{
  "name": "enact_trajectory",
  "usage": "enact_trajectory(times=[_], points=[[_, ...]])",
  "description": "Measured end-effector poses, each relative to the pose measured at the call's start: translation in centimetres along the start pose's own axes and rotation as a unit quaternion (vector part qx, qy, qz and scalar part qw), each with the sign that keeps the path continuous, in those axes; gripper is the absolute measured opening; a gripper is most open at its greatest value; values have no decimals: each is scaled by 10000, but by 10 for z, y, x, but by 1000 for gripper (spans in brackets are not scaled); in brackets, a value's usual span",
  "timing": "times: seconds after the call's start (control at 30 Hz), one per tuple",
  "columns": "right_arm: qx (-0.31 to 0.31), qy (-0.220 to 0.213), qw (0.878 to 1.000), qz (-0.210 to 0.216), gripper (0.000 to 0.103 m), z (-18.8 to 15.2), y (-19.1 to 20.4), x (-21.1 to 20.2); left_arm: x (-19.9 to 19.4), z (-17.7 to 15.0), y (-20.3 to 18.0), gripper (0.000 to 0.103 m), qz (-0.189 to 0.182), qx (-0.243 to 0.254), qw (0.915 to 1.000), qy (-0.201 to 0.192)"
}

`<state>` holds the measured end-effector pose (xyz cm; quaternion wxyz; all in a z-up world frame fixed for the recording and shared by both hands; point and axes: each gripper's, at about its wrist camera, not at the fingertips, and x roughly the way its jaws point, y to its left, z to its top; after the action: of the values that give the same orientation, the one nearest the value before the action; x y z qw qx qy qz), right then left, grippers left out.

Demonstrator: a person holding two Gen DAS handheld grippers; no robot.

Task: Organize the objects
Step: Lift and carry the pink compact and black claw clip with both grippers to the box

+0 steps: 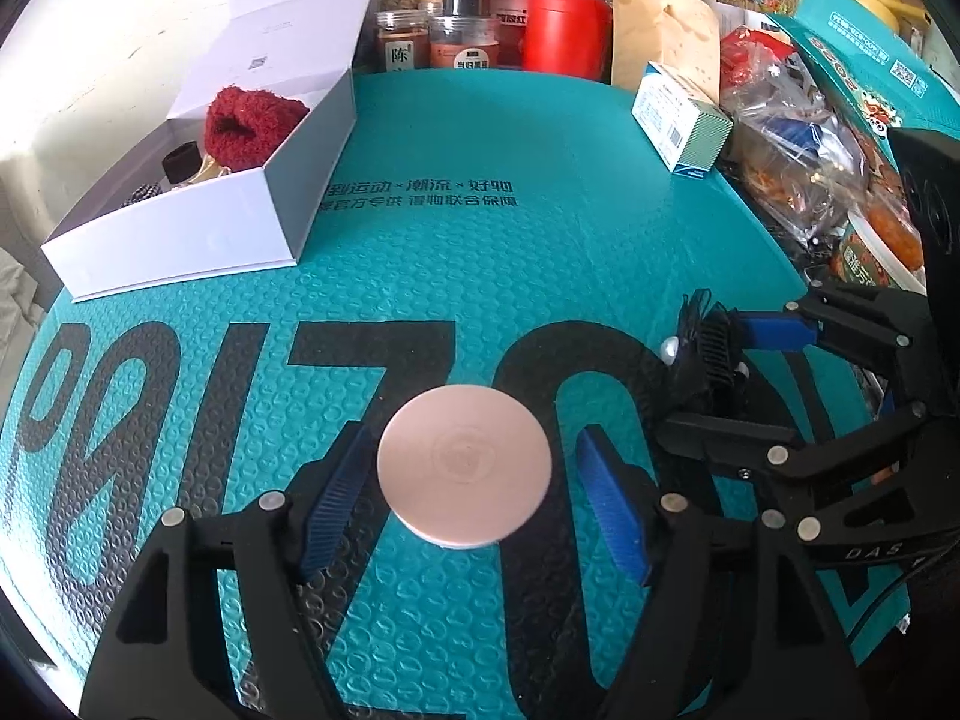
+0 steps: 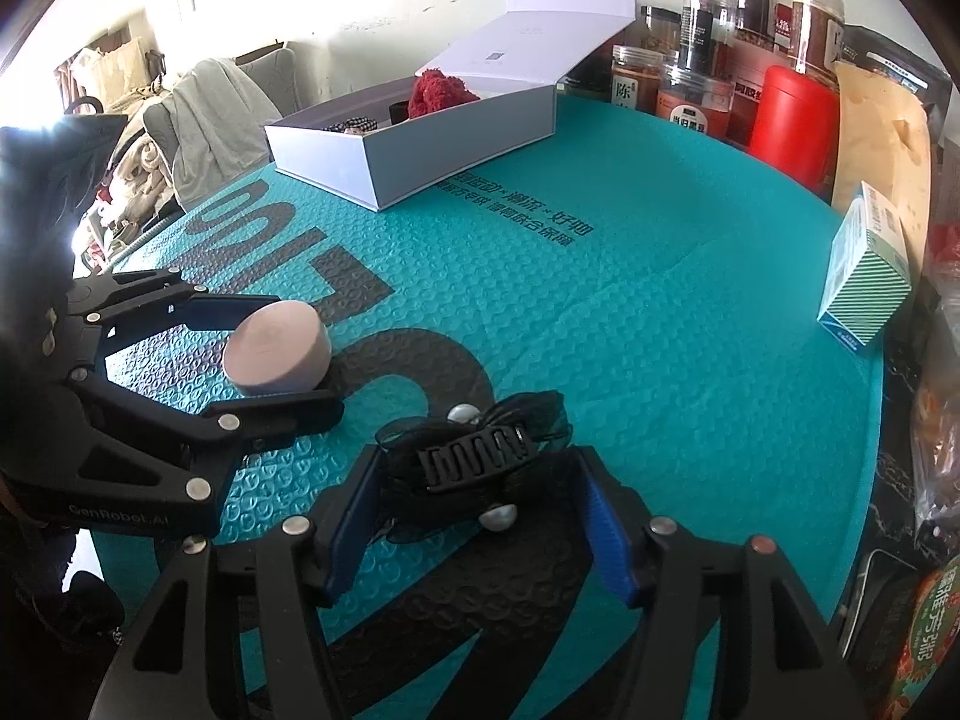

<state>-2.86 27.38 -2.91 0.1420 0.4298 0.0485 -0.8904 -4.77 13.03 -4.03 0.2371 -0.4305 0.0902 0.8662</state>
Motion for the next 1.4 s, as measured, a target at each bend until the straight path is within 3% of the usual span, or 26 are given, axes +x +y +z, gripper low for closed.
enact_trajectory(times=[0.13, 0.3, 0.37, 0.6, 0.9, 1.4], points=[[-21, 4, 10000, -82, 64, 1, 2, 1, 0, -1, -2, 66, 163, -32, 9998, -68], [-23, -16, 10000, -82, 61, 1, 0, 1, -2, 0, 3, 49, 287, -202, 9994, -48], [17, -52, 9998, -180, 53, 1, -2, 0, -2, 0, 4, 49, 289, -216, 9993, -24], [36, -80, 9999, -133, 43, 1, -4, -2, -4, 1, -2, 49, 330, -134, 9993, 129], [74, 62, 9999, 113, 42, 2, 1, -7, -14, 3, -4, 49, 135, -164, 9994, 264], [-235, 21, 9992, 337, 42, 21, 11, -26, -37, 27, 21, 49, 235, -517, 9980, 265]])
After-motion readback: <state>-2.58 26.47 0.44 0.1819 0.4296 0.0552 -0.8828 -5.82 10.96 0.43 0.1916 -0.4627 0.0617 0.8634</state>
